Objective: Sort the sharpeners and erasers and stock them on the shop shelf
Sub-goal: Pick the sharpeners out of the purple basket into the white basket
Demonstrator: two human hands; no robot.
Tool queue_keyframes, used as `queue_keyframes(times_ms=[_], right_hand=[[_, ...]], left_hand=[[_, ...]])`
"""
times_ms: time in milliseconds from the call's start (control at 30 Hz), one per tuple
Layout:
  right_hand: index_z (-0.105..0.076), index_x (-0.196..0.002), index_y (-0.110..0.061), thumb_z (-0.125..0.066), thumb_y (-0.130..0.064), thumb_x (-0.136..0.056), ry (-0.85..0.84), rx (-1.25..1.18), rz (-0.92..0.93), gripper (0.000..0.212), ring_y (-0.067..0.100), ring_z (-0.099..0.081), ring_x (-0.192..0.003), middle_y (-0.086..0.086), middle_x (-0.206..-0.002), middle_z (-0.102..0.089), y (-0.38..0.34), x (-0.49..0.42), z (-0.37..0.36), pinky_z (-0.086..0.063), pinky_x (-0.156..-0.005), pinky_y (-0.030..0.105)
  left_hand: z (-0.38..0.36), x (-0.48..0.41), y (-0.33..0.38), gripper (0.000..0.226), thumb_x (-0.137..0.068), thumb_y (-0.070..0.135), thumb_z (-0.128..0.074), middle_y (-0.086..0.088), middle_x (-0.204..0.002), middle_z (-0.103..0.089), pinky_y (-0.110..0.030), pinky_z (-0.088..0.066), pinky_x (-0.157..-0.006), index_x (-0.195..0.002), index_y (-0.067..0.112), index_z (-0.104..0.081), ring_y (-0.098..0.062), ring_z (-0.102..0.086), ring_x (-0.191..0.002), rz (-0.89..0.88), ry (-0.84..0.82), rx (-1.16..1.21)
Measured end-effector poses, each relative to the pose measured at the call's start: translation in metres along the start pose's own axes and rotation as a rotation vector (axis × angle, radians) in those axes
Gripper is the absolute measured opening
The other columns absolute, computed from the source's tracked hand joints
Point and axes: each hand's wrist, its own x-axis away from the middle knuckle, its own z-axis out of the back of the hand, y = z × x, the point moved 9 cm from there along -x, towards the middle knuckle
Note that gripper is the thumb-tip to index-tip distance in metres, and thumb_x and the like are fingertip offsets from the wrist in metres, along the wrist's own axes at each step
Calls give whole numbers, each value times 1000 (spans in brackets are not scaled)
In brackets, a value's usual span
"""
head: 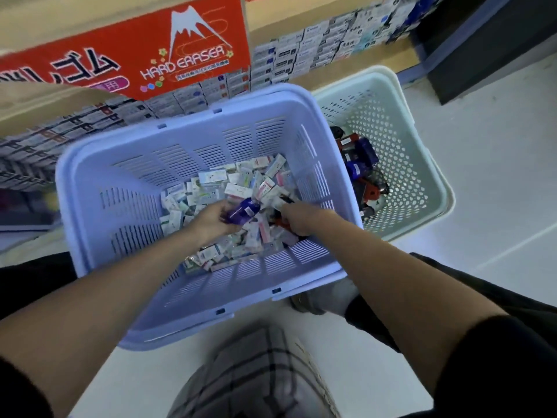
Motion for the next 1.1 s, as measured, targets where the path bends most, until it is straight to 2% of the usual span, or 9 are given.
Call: queue_keyframes(times_ms=[100,167,333,433,600,800,900,1000,1100], right_hand=[[-50,-79,-23,-46,-9,-95,26,-137,-55,22,32,-51,-116,19,-124,-57,17,-16,-12,-40,-87,27],[-60,-96,-11,-57,-11,-89,101,-220,-97,7,32,-55,-111,18,-113,-61,25,-21,-15,-41,-82,28],[-40,-130,0,-70,-15,-83,284,-727,-316,58,28,-54,-116,14,-123,-57,33,-22,-20,-40,-83,23],[-27,-136,1,-73,-25,-80,331,-689,-435,77,34,-55,-115,19,-127,-54,36,-25,-30,-46,-93,37],[-38,-124,-5,-62,-14,-86,468,-726,-310,46,32,-59,-102,15,-115,-59,23,4,8,-49,-80,34],[-51,-112,-13,-52,-24,-91,1172,-719,143,24,17,-52,-83,8,-100,-53,10,152,109,-40,-71,24],[-46,-113,-25,-51,-39,-89,1385,-883,57,28,19,-61,-79,2,-92,-60,65,202,123,-51,-73,31],[-47,-111,-14,-62,-36,-88,1242,-1041,-219,35,8,-61,-63,1,-88,-63,131,184,106,-49,-55,17],[-54,-105,-8,-63,-37,-87,1124,-1171,-360,35,16,-64,-67,7,-92,-67,171,151,74,-55,-66,29]], left_hand=[[0,-1,-5,36,-76,-7,-71,2,-95,-58,-31,-47,-86,-97,16,-51,-25,-57,-99,-23,-2,86],[1,1,-5,34,-78,-2,-71,2,-94,-58,-19,-44,-75,-102,12,-51,-15,-56,-89,-34,1,100],[0,10,-14,33,-77,-1,-72,2,-92,-60,-21,-46,-75,-99,15,-53,-13,-57,-85,0,24,202],[2,17,-21,31,-77,-2,-72,-5,-98,-62,-19,-44,-69,-99,8,-53,-20,-58,-91,24,59,262],[15,36,11,35,-87,10,-63,-1,-105,-64,-17,-48,-71,-121,10,-53,-8,-64,-86,-69,84,290],[30,77,142,38,-93,18,-56,1,-115,-57,-32,-46,-89,-127,20,-41,-14,-60,-94,-470,176,36],[13,86,212,34,-90,16,-61,-6,-110,-61,-27,-42,-79,-117,12,-40,-20,-57,-87,-679,195,-116],[-17,73,254,37,-86,25,-65,-2,-101,-63,-31,-41,-85,-117,14,-50,-24,-57,-97,-784,229,-276],[-44,50,268,48,-87,35,-63,-4,-111,-64,-37,-36,-93,-131,20,-49,-28,-50,-112,-765,283,-461]])
